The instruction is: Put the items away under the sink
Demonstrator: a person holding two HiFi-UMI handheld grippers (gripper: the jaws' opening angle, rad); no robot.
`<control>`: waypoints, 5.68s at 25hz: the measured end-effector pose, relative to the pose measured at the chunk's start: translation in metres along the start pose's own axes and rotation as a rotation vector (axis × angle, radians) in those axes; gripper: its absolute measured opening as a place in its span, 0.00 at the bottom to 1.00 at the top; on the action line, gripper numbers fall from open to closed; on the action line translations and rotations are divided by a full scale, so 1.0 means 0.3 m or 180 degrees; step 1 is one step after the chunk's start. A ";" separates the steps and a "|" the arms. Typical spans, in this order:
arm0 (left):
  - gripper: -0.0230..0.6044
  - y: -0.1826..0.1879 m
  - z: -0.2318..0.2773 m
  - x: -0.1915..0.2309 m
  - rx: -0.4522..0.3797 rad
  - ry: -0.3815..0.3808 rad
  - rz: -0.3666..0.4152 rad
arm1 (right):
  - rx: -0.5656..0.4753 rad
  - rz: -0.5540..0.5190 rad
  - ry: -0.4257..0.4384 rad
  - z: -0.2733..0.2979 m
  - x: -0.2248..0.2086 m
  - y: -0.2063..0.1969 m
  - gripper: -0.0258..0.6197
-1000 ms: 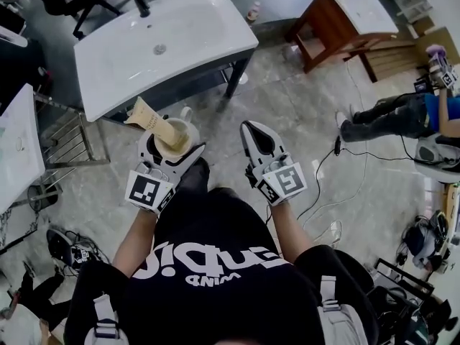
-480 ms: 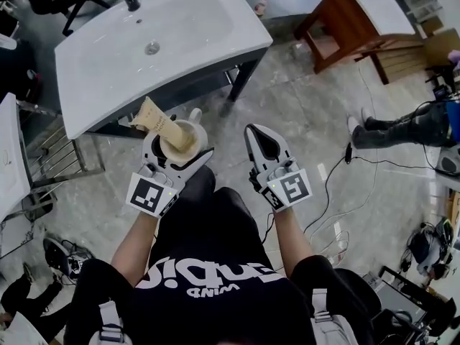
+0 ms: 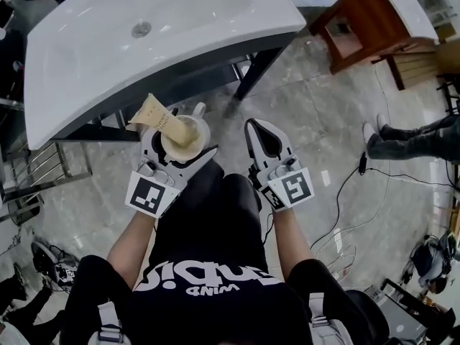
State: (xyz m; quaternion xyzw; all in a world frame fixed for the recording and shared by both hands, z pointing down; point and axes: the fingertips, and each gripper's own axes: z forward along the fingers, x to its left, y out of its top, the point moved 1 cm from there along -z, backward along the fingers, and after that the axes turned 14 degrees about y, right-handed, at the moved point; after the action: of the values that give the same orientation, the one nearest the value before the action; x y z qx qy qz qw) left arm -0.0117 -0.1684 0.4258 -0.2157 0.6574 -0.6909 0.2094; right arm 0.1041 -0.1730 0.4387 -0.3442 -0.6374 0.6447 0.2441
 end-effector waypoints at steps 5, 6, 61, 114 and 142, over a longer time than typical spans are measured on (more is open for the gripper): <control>0.78 -0.226 0.059 0.031 -0.0053 -0.0047 0.0049 | -0.0048 -0.0029 -0.0004 0.026 -0.085 -0.215 0.07; 0.78 -0.270 0.070 0.038 -0.0057 -0.0044 0.0087 | -0.0089 -0.0017 -0.0012 0.027 -0.105 -0.253 0.07; 0.78 -0.755 0.436 0.551 -0.0067 0.1032 0.0326 | -0.0268 -0.0329 0.0226 0.180 -0.076 -0.618 0.07; 0.78 -0.811 0.549 0.695 0.0311 0.2100 0.0047 | -0.0234 -0.0278 0.0282 0.239 -0.111 -0.663 0.07; 0.78 -0.843 0.484 0.698 0.0362 0.2063 0.0094 | -0.0271 -0.0241 0.0281 0.221 -0.105 -0.679 0.07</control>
State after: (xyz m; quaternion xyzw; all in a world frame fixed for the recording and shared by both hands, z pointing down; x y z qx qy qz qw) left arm -0.1013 -0.3951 0.6893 0.0369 0.6533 -0.7562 0.0111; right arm 0.0489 -0.2262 0.6412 -0.3581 -0.6654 0.5915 0.2813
